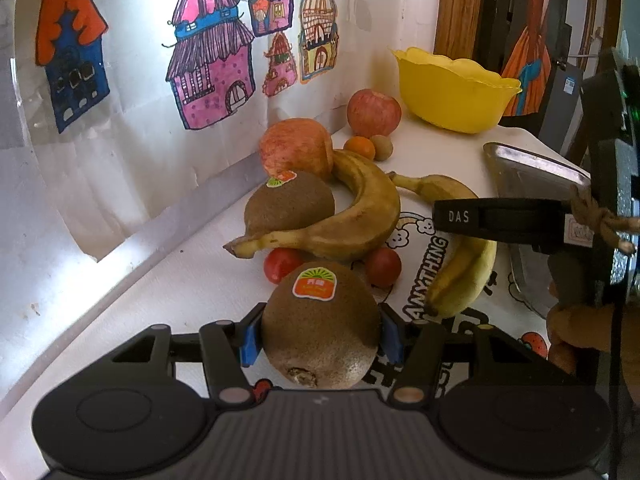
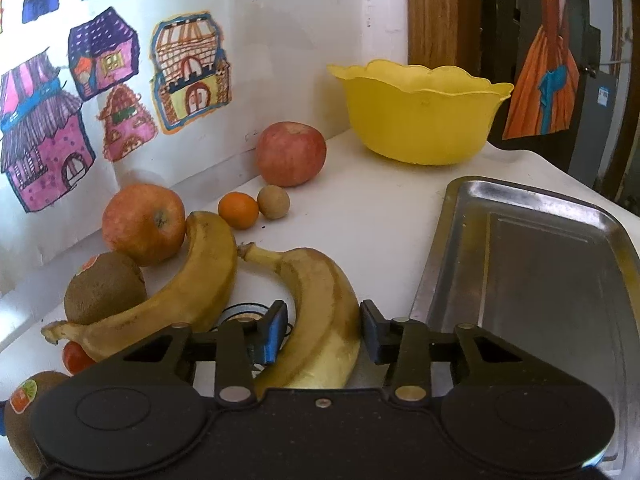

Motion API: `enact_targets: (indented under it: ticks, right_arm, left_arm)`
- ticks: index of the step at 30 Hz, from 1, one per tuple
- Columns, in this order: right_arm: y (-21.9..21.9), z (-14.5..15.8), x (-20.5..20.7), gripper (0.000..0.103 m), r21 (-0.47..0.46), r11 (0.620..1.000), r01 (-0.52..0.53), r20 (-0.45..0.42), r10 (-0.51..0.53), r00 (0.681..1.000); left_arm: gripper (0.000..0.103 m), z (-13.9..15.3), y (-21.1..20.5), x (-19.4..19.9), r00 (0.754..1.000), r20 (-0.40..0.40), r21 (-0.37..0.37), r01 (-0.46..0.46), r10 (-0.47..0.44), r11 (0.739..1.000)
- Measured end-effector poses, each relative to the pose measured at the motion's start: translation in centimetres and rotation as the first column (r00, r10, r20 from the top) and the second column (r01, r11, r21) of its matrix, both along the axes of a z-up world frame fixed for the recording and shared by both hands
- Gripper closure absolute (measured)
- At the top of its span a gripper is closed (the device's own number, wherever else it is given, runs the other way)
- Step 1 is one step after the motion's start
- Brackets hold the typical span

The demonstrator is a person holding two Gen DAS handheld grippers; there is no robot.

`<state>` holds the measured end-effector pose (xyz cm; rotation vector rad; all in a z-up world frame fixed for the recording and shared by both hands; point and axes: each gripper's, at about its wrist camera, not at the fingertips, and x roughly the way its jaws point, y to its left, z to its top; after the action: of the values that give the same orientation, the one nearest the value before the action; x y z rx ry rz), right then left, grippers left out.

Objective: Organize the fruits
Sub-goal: 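Close the left tool on a brown kiwi while the right tool grasps a yellow banana, then lift the kiwi with the left tool while the right tool carries the banana into the metal tray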

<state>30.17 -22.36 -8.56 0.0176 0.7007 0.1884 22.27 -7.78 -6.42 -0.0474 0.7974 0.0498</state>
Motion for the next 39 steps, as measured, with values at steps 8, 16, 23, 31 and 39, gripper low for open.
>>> enact_targets:
  ticks: [8, 16, 23, 31, 39]
  right_arm:
    - [-1.9, 0.6, -1.1, 0.066, 0.113, 0.993, 0.038, 0.011, -0.039, 0.999]
    - [-3.9, 2.2, -3.1, 0.067, 0.235, 0.971, 0.043, 0.096, -0.067, 0.993]
    - [-7.6, 5.2, -4.5, 0.067, 0.275, 0.957, 0.096, 0.193, -0.152, 0.969]
    - [-14.2, 7.8, -6.2, 0.067, 0.266, 0.943, 0.201, 0.244, -0.268, 0.932]
    - [-18.5, 7.9, -8.4, 0.067, 0.194, 0.957, 0.218, 0.129, -0.245, 0.961]
  left_arm:
    - [0.042, 0.6, -0.1, -0.2, 0.999, 0.023, 0.007, -0.025, 0.025, 1.0]
    - [0.042, 1.7, -1.1, 0.4, 0.999, 0.053, 0.014, -0.013, 0.012, 1.0]
    - [0.042, 2.8, -3.9, 1.9, 0.995, 0.082, 0.008, 0.063, -0.064, 0.998]
    - [0.042, 3.6, -9.3, 4.1, 0.972, 0.114, 0.008, 0.206, -0.206, 0.978]
    - [0.042, 2.2, -13.6, 6.3, 0.96, 0.096, -0.042, 0.269, -0.264, 0.962]
